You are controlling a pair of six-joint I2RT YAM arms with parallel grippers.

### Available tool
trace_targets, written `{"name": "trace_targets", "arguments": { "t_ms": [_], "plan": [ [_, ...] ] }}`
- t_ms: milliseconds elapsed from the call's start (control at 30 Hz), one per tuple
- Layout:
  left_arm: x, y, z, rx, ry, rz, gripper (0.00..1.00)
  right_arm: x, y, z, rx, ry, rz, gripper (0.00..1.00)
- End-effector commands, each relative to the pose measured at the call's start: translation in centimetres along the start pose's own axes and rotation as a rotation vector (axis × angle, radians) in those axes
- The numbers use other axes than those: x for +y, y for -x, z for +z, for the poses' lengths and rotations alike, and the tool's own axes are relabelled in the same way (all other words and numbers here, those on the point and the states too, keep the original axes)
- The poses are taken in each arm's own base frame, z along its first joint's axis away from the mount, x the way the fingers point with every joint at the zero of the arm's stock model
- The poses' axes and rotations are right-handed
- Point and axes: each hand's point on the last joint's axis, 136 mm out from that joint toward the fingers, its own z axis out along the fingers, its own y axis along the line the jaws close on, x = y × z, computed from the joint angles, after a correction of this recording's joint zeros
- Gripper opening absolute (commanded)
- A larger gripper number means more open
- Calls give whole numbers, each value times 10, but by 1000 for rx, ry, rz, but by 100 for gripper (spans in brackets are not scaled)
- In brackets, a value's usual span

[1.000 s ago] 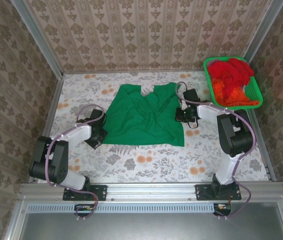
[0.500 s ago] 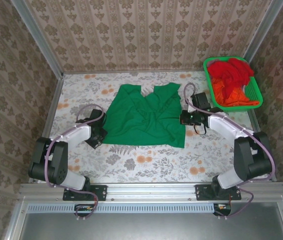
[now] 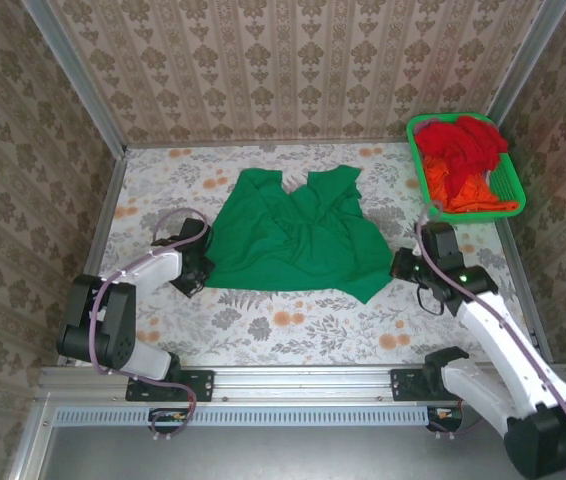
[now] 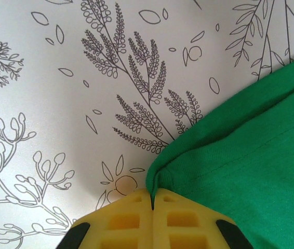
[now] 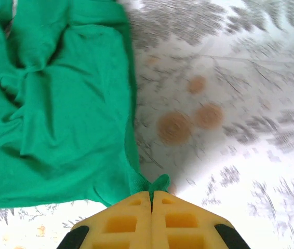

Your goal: Fold and stack the t-shirts

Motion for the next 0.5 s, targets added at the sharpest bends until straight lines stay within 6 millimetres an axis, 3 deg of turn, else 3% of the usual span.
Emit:
{"name": "trace_targets", "arguments": {
  "t_ms": [0,100,167,233,300,367,467],
  "plan": [
    [2,7,-6,-21,13,11,0,-45,-39,-8,42,-159,231,0],
    [2,7,-5,-20,13,13,0,-54,-63,-7,63,-142,332,0],
    [1,7,-4,-19,11,9,0,-49,-73,-4,83,-90,348,0],
    [1,7,-3,-16,13,8,0,-47,-72,-5,80,-74,336,18],
    [2,6,-2,-13,15,10,0,-48,-60,-11,40,-91,292,52],
    [2,6,-1,-15,16,11,0,-42,-44,-11,-3,-81,235,64],
    [2,6,0,-16,19,12,0,-26,-18,2,-34,-50,154,70]
  ]
}}
